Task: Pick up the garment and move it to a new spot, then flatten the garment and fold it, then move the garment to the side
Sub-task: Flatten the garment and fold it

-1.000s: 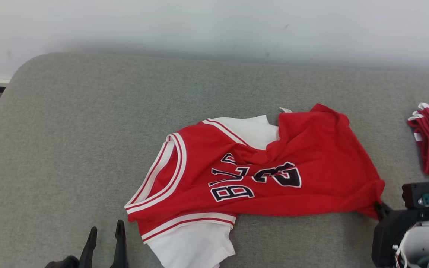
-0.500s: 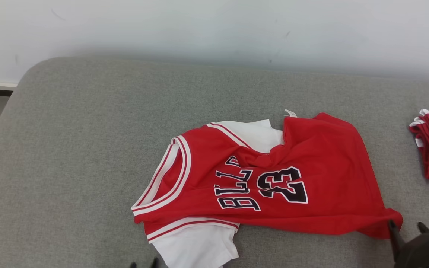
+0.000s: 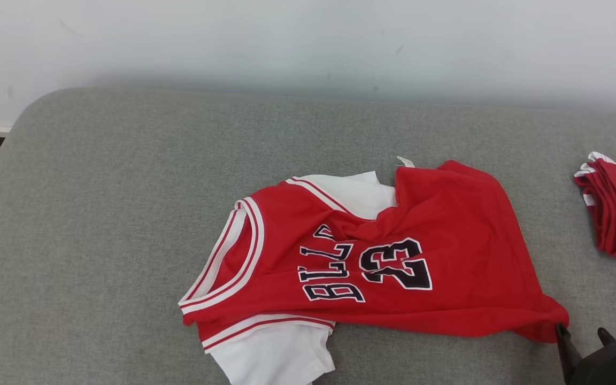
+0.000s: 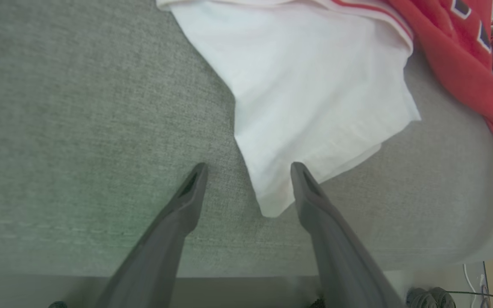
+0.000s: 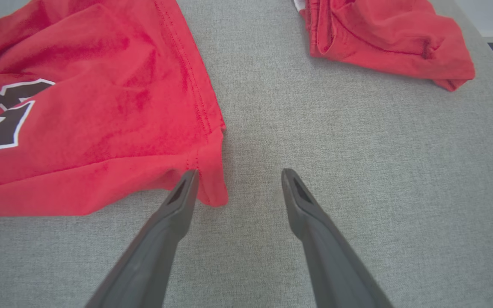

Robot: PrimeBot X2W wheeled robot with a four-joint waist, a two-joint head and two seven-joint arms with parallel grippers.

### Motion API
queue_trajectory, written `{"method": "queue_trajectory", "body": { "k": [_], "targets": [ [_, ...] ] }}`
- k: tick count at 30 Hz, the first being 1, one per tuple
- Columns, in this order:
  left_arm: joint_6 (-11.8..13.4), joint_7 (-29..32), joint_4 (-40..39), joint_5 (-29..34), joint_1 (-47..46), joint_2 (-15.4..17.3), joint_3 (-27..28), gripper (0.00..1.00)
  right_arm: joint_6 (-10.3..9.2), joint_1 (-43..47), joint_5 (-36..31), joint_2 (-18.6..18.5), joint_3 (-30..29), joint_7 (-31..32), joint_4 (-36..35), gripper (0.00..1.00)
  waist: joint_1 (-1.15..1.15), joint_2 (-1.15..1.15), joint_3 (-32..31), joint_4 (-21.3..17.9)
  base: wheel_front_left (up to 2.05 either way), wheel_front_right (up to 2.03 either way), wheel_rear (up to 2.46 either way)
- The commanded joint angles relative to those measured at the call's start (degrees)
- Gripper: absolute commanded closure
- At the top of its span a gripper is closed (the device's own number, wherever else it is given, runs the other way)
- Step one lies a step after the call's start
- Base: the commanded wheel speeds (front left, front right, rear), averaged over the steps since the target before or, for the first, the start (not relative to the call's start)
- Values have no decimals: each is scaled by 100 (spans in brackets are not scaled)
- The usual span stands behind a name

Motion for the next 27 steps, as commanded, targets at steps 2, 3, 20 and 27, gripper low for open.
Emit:
{"method": "queue_trajectory", "body": {
  "k": [2, 3, 20, 27],
  "targets": [
    [51, 36, 106, 69, -87, 2, -35, 0, -15, -38, 45, 7, 24, -40, 30, 0, 1, 0, 34, -28, 0, 0, 0],
    [53, 49, 154, 74, -119, -6, -51, 0, -15, -49, 51, 7, 38, -48, 43, 0, 1, 0, 44, -35, 0, 0, 0],
    [-226, 314, 345, -157, -212, -67, -323, 64, -15, -102, 69, 8, 91, -105, 217, 0, 1, 0, 141, -46, 0, 0, 0],
    [-184, 87, 417, -104, -279, 41, -224, 100, -15, -139, 28, 9, 110, -56, 277, 0, 1, 0, 158, -61, 0, 0, 0]
  ]
}}
